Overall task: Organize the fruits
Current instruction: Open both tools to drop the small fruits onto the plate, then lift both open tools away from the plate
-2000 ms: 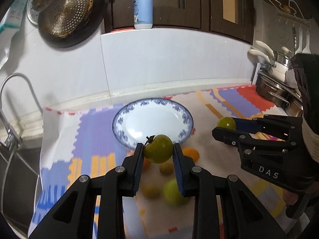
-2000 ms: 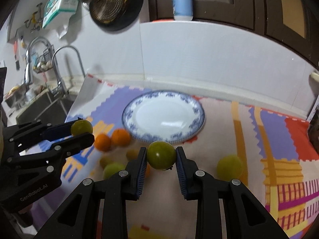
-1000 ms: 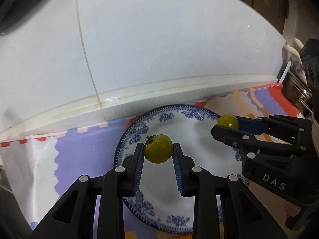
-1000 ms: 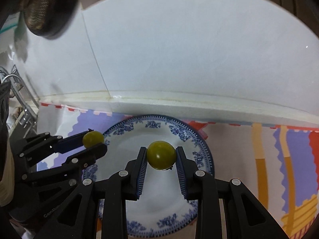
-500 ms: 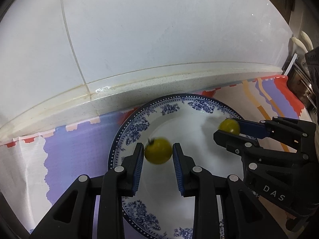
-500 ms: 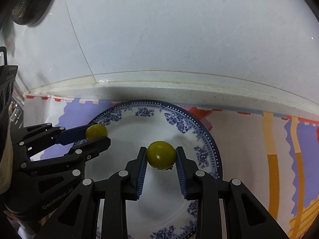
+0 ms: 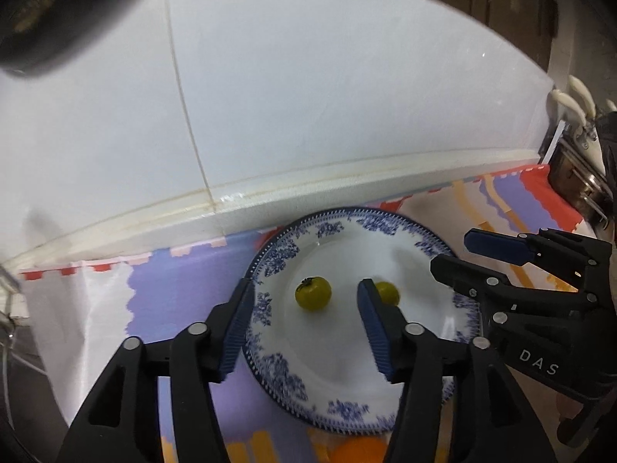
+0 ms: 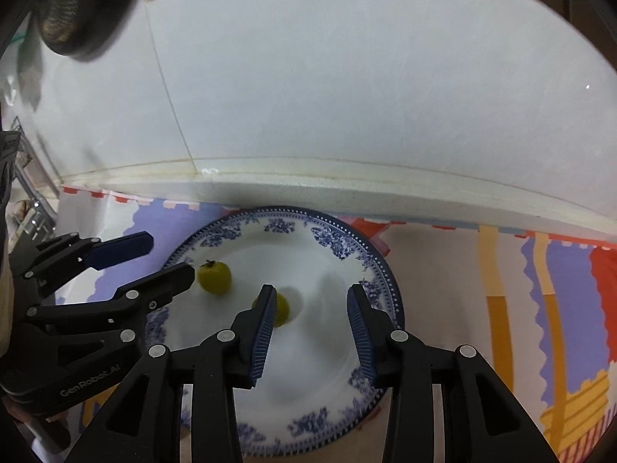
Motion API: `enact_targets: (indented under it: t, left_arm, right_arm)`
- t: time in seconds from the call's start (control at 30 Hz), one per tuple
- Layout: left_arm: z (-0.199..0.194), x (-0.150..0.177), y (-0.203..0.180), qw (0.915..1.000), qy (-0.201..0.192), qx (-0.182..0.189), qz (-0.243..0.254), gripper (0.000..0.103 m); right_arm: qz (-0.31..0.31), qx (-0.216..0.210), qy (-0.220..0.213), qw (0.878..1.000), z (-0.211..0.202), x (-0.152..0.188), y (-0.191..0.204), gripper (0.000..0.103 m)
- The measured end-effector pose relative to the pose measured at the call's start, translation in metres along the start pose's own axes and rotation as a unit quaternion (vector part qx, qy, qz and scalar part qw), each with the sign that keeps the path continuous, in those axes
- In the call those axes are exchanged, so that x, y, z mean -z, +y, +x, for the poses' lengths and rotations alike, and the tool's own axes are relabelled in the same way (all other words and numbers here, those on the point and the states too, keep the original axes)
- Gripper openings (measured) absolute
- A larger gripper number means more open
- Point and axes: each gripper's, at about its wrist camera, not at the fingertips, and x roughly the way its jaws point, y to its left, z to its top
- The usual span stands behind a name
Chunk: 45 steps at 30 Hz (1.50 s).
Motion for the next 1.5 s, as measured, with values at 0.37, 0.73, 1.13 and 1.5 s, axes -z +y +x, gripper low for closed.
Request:
enact_targets:
  t: [0.37, 0.73, 1.13, 1.5]
  left_arm:
    - [-0.089, 0.016, -0.008, 0.9971, -0.07, -0.024, -0.017, 0.074]
    - [-0.155, 0.046, -0.015, 0.9917, -0.12, -0.044, -0.011, 0.088]
    - [-0.192, 0.092, -0.02, 0.9878, -0.142, -0.064, 0.012, 0.091]
    - [-0.204, 0.126, -0.022, 0.9847, -0.152, -0.054, 0.064, 0.091]
  right_arm:
    - [0.0, 0.008, -0.075, 0.997, -0.081, 0.013, 0.007, 0.06]
    - [-0.02, 0.011, -0.129, 0.991, -0.151, 0.042, 0.028, 0.071]
    - [-0.045, 0.027, -0.149, 0.987, -0.187, 0.074, 0.05, 0.075]
    - [-0.048, 0.035, -0.149, 0.987, -0.198, 0.107, 0.068, 0.075]
